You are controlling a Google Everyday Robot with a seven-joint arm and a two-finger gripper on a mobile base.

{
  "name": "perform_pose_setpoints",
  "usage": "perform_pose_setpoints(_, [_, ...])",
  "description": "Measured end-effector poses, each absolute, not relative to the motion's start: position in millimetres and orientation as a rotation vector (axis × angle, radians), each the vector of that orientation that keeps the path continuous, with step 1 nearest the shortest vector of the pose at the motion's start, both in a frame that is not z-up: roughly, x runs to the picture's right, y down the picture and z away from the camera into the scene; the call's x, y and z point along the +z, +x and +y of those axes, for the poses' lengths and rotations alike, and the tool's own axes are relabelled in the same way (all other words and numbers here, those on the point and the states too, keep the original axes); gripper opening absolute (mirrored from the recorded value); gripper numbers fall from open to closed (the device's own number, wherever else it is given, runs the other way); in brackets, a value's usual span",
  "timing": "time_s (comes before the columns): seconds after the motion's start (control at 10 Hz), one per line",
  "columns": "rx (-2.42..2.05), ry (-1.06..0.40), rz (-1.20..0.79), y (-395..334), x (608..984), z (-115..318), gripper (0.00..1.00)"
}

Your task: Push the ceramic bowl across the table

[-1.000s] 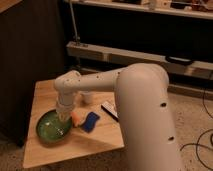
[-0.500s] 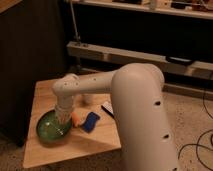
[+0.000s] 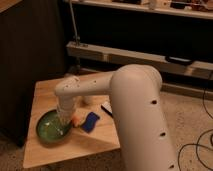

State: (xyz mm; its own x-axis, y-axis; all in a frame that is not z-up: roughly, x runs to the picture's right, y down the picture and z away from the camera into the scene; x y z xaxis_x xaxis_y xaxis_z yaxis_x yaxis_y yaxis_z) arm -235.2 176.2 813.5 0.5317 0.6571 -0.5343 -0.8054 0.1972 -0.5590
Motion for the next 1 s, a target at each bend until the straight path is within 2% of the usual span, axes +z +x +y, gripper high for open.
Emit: perform_pose_setpoints(1.0, [0.975,-0.875,0.271,-223.8,819.7,177.5,0.0])
